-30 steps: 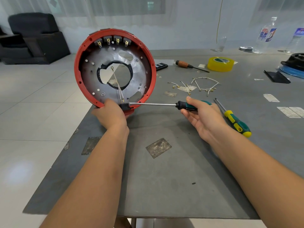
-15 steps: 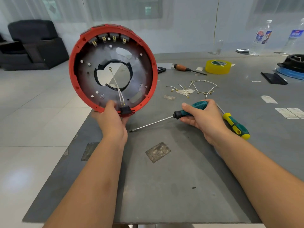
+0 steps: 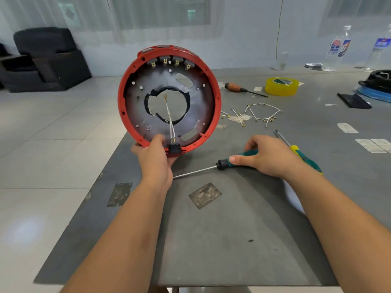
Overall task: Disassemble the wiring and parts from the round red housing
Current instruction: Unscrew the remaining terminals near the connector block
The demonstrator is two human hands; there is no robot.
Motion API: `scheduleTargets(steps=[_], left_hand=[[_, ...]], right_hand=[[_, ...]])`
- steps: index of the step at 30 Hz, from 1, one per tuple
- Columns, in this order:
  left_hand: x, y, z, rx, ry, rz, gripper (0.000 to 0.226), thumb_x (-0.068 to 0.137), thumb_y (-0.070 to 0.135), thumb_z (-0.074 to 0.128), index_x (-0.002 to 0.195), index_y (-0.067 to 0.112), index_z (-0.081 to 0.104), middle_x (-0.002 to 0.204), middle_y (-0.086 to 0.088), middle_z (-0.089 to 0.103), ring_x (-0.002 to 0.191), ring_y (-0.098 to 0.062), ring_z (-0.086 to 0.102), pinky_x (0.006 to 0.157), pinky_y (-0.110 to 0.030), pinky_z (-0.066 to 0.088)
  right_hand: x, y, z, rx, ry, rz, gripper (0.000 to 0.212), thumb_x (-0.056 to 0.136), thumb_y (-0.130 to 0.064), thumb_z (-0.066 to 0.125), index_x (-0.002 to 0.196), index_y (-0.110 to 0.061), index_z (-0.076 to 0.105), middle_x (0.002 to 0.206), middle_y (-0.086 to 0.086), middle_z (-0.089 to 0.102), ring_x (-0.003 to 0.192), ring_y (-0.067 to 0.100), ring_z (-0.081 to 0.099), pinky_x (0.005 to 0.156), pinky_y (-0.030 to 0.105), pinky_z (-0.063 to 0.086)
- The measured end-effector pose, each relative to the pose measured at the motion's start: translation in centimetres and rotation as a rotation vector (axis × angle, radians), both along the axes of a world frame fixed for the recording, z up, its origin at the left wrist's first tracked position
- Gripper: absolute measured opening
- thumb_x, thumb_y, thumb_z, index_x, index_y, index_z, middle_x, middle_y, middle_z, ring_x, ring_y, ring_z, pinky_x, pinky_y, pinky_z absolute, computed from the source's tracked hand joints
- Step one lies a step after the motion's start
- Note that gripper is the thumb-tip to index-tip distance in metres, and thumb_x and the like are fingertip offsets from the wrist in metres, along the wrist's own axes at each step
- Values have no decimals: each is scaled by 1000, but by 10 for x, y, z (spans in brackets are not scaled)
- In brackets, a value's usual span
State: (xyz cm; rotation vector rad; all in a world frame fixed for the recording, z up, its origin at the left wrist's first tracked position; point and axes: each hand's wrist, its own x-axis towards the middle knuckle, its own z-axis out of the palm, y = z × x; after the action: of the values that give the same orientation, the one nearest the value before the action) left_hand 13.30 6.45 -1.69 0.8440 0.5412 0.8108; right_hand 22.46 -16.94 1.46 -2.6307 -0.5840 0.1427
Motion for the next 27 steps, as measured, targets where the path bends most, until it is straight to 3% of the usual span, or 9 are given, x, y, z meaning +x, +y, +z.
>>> scheduleTargets(steps=[5, 9, 12, 15, 19, 24, 27], left_hand=[[-1, 0, 0, -21, 24, -18, 35, 90, -1, 58, 109, 22, 41, 99, -10, 61, 83, -28, 71, 74, -56, 66], [0, -1, 0, -2, 32, -28, 34, 90, 2, 59, 108, 24, 41, 98, -8, 62, 82, -27, 71, 74, -56, 66], [-1, -2, -1, 34, 44, -32, 34, 90, 4, 59, 110, 25, 41, 99, -6, 61, 88, -27, 71, 74, -53, 66], [-1, -4, -2, 73, 64, -31, 34, 92, 5, 58, 114, 25, 42, 106, -7, 63, 93, -27, 74, 72, -50, 67], [-2, -4, -3, 109, 95, -14, 38, 92, 9, 59, 122, 23, 41, 108, -6, 60, 93, -22, 67, 69, -42, 65], [-4, -6, 1, 98, 99, -30, 53, 70, 21, 60, 120, 25, 41, 103, -3, 59, 92, -23, 60, 89, -57, 60], [-4, -6, 0, 103, 94, -31, 52, 72, 21, 60, 120, 25, 41, 104, -4, 59, 92, -24, 60, 88, -57, 61]], right_hand=[[-3, -3, 3, 7, -27, 53, 66, 63, -83, 69, 100, -29, 63, 105, -7, 62, 93, 12, 58, 70, 31, 47], [-19, 15, 5, 456, -252, 114, 23, 86, -47, 77, 97, -29, 69, 97, -17, 66, 89, 1, 60, 68, 8, 39], [-37, 44, 12, 633, -255, 226, 3, 90, -27, 75, 90, -25, 73, 85, -17, 70, 80, 1, 63, 69, 6, 42], [-41, 70, 21, 649, -93, 279, 3, 91, -22, 73, 88, -22, 74, 77, -9, 73, 67, 6, 69, 67, 18, 50], [-42, 102, 27, 691, 150, 255, 8, 92, -11, 69, 87, -16, 72, 62, 1, 73, 54, 9, 70, 54, 20, 54], [-41, 126, 26, 667, 217, 158, 10, 91, -11, 69, 85, -18, 69, 62, 3, 74, 56, 10, 72, 60, 27, 60], [-42, 130, 25, 724, 301, 80, 15, 88, -7, 71, 78, -17, 70, 60, 1, 73, 59, 15, 75, 62, 29, 61]])
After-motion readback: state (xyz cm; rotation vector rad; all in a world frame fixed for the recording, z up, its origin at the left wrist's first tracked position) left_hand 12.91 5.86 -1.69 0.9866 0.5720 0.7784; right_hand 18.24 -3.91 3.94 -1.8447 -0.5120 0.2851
